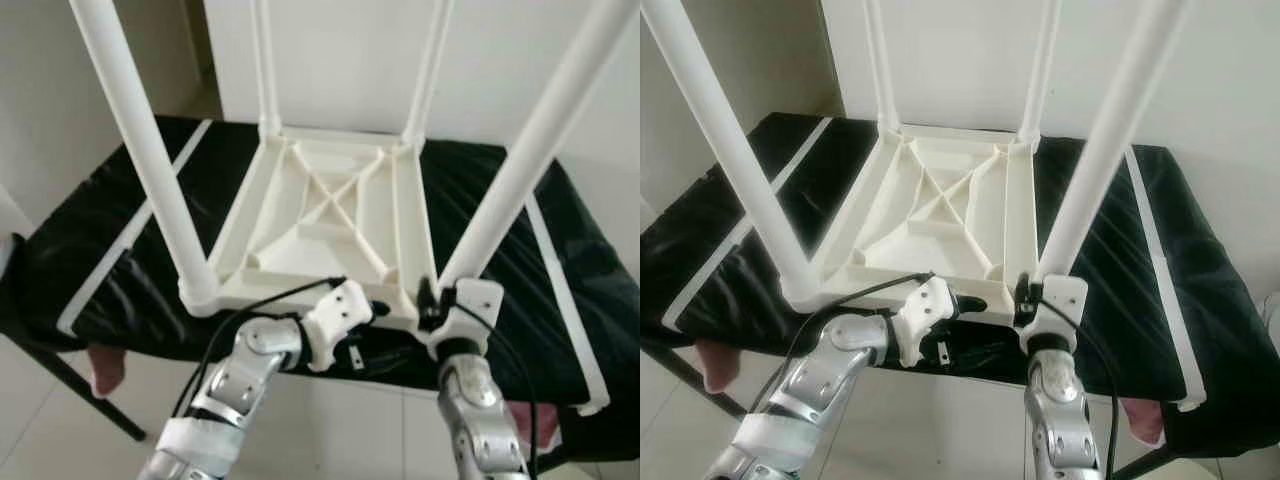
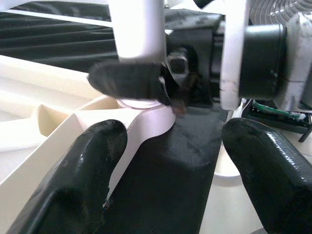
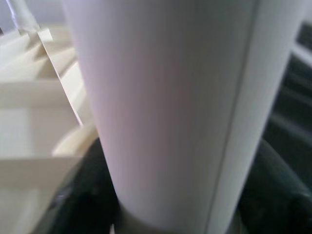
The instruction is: Building children table
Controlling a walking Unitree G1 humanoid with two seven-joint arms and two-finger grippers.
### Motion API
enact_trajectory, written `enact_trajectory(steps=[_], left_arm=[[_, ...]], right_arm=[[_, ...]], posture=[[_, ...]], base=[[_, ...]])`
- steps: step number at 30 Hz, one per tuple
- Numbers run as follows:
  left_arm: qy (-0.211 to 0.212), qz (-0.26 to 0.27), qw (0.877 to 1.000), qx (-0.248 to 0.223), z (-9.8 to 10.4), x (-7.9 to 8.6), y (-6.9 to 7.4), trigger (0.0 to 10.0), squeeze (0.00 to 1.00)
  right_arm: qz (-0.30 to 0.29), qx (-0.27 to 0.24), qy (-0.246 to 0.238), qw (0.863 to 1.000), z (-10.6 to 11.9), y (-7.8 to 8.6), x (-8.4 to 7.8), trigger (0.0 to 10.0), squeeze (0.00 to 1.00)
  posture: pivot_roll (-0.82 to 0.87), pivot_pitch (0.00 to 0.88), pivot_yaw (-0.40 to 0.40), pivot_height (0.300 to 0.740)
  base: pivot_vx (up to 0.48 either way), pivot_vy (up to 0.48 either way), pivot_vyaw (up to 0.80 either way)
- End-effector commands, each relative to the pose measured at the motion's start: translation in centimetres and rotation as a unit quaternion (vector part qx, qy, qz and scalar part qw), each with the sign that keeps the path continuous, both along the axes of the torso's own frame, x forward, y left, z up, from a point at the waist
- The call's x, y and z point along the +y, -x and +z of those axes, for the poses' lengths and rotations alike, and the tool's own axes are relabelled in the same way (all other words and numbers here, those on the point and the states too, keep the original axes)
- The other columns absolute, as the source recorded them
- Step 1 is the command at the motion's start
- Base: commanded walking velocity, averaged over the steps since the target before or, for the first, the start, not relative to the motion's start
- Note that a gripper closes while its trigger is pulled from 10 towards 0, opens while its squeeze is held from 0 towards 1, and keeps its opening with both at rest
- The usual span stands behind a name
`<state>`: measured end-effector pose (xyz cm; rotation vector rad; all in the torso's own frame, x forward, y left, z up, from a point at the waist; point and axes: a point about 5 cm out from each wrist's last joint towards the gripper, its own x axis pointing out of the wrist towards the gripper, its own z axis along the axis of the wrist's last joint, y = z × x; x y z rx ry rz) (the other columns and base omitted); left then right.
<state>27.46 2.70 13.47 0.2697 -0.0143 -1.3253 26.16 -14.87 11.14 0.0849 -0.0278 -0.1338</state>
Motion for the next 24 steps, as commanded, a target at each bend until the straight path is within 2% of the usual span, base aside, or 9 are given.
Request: enact_trajectory(steps=[1, 7, 8, 9, 10, 14, 21, 22, 24], left_arm=[[-0.003, 0.043, 0.999, -0.007, 0.0, 0.3, -0.8, 10.0, 0.0], [-0.003, 0.046, 0.999, -0.003, -0.1, 0.3, -0.9, 10.0, 0.0], [-0.002, 0.046, 0.999, -0.002, -0.1, 0.2, -0.8, 10.0, 0.0], [-0.001, 0.046, 0.999, -0.001, -0.1, 0.2, -0.8, 10.0, 0.0], [-0.001, 0.046, 0.999, 0.0, -0.2, 0.1, -0.7, 10.0, 0.0], [0.002, 0.05, 0.999, 0.004, -0.4, -0.1, -0.7, 10.0, 0.0], [0.004, 0.064, 0.998, 0.018, -1.2, 0.1, -0.7, 10.0, 0.0], [-0.022, 0.058, 0.998, -0.003, -1.6, 0.2, -0.5, 10.0, 0.0], [-0.037, 0.054, 0.998, -0.017, -1.9, 0.3, -0.5, 10.0, 0.0]], right_arm=[[0.015, -0.001, -0.021, 1.0, 0.2, 0.3, 0.7, 10.0, 1.0], [0.041, -0.016, -0.013, 0.999, 0.8, 0.5, 0.1, 10.0, 1.0], [0.053, -0.021, -0.013, 0.998, 1.0, 0.6, -0.4, 10.0, 0.73], [0.062, -0.025, -0.012, 0.998, 1.1, 0.6, -0.8, 10.0, 0.73], [0.074, -0.027, -0.007, 0.997, 1.2, 0.6, -1.3, 10.0, 0.0], [0.132, -0.035, 0.021, 0.99, 1.5, 0.4, -2.4, 10.0, 0.0], [0.258, -0.026, 0.056, 0.964, 1.1, -0.3, -3.1, 10.0, 0.0], [0.272, -0.021, 0.07, 0.96, 1.2, -0.9, -3.6, 7.4, 0.0], [0.277, -0.019, 0.074, 0.958, 1.2, -1.1, -3.7, 7.4, 0.0]], posture=[[-0.03, 0.011, 0.012, 0.74], [-0.03, 0.018, 0.011, 0.74], [-0.03, 0.018, 0.009, 0.74], [-0.03, 0.018, 0.009, 0.74], [-0.04, 0.021, 0.007, 0.74], [-0.03, 0.021, 0.004, 0.74], [-0.03, 0.019, 0.002, 0.74], [-0.02, 0.016, 0.002, 0.74], [-0.02, 0.016, 0.002, 0.74]], base=[[0.0, 0.0, 0.0], [0.0, 0.0, 0.0], [0.0, 0.0, 0.0], [0.0, 0.0, 0.0], [0.0, 0.0, 0.0], [0.0, 0.0, 0.0], [0.0, 0.0, 0.0], [0.0, 0.0, 0.0], [0.0, 0.0, 0.0]])
